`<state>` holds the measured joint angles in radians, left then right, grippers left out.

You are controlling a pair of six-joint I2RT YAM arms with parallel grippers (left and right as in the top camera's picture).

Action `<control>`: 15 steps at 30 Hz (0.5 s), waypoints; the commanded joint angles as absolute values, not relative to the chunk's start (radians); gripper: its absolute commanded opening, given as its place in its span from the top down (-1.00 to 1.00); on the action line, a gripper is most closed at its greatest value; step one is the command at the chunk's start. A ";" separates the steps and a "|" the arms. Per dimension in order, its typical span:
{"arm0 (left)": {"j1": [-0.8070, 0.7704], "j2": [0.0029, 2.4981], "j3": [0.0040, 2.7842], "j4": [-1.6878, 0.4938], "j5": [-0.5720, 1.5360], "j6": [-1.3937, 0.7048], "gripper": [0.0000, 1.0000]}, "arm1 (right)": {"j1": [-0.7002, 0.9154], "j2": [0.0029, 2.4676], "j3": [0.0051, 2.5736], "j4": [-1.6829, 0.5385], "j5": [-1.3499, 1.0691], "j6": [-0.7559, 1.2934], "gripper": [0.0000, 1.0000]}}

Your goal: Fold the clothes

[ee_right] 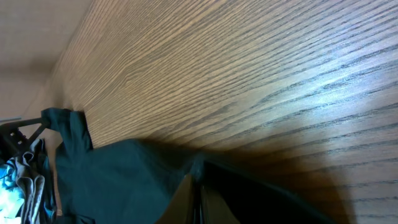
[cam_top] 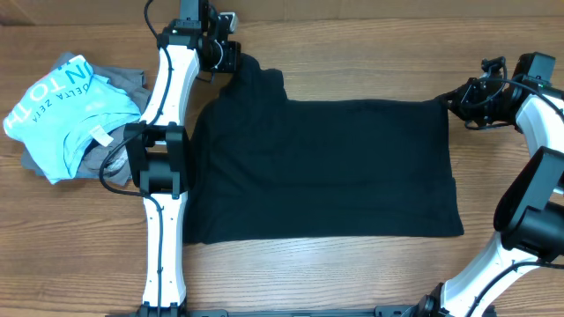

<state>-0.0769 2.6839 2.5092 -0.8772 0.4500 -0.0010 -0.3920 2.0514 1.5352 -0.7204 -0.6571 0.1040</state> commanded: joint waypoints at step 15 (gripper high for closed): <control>0.017 2.461 2.535 -1.069 0.727 0.060 0.92 | -0.437 2.017 1.559 -0.696 -0.598 0.163 0.92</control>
